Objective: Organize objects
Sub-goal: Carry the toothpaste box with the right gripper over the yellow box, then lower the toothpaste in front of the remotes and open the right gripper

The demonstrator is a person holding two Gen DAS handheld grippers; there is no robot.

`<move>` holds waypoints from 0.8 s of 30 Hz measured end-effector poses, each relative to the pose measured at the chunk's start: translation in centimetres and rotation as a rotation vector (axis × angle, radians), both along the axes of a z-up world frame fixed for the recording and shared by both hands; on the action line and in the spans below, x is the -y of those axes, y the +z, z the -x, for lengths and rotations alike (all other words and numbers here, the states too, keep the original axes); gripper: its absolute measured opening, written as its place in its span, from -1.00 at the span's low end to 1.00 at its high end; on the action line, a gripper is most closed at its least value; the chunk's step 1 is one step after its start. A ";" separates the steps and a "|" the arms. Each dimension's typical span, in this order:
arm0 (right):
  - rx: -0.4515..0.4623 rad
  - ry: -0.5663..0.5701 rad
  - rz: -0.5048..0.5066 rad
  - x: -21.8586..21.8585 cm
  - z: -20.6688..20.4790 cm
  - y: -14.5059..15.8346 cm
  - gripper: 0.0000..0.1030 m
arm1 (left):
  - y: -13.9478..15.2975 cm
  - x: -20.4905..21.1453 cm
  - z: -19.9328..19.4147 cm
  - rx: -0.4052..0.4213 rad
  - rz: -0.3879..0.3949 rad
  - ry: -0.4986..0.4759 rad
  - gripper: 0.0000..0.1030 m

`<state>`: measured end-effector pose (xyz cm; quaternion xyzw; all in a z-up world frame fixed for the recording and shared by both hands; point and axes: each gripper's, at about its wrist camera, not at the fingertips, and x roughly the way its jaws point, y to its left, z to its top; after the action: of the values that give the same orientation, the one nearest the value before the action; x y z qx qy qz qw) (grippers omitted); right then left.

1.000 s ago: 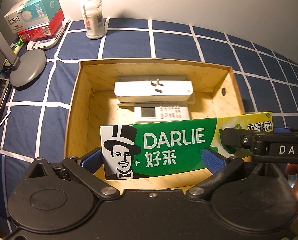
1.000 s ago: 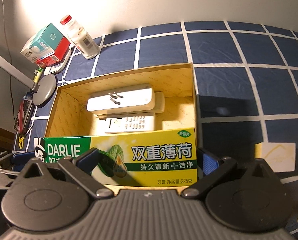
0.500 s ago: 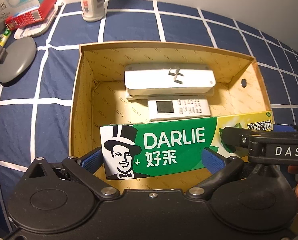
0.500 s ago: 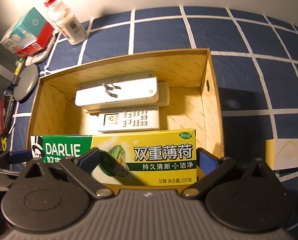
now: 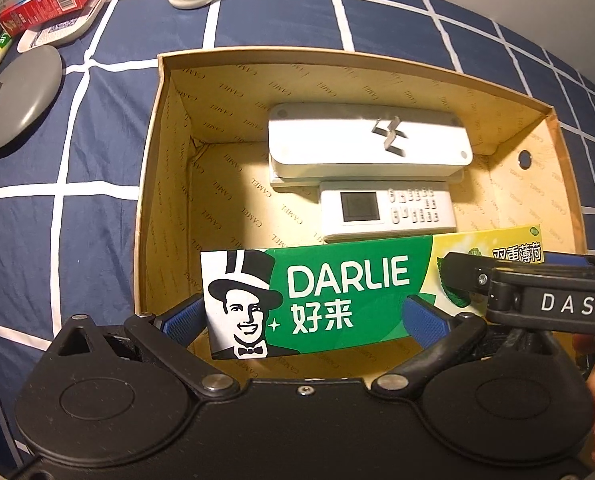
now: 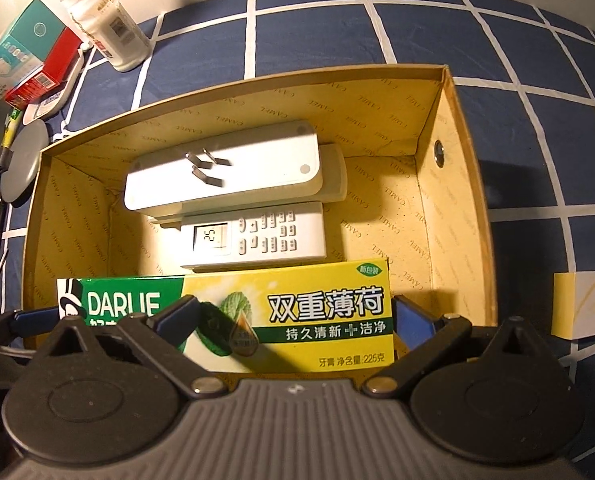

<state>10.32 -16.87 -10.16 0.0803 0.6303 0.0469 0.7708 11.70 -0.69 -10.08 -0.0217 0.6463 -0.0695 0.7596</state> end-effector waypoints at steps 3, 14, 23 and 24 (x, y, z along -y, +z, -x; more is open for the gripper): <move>-0.004 0.002 0.008 -0.3 -0.3 -0.3 0.96 | -0.2 0.2 -0.1 0.002 -0.014 -0.005 1.00; -0.019 0.002 0.032 -0.5 -1.0 -1.6 0.96 | -0.7 1.4 -0.7 -0.004 -0.070 -0.024 1.00; -0.030 0.004 0.026 -0.6 -1.6 -2.3 0.96 | -1.2 1.9 -1.3 -0.006 -0.114 -0.022 1.00; -0.033 0.002 0.024 -0.6 -1.6 -2.4 0.96 | -1.2 2.0 -1.3 -0.006 -0.118 -0.019 1.00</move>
<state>11.95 -16.27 -12.53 0.0710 0.6434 0.0388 0.7612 13.04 -2.68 -11.27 0.0293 0.6516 -0.0385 0.7570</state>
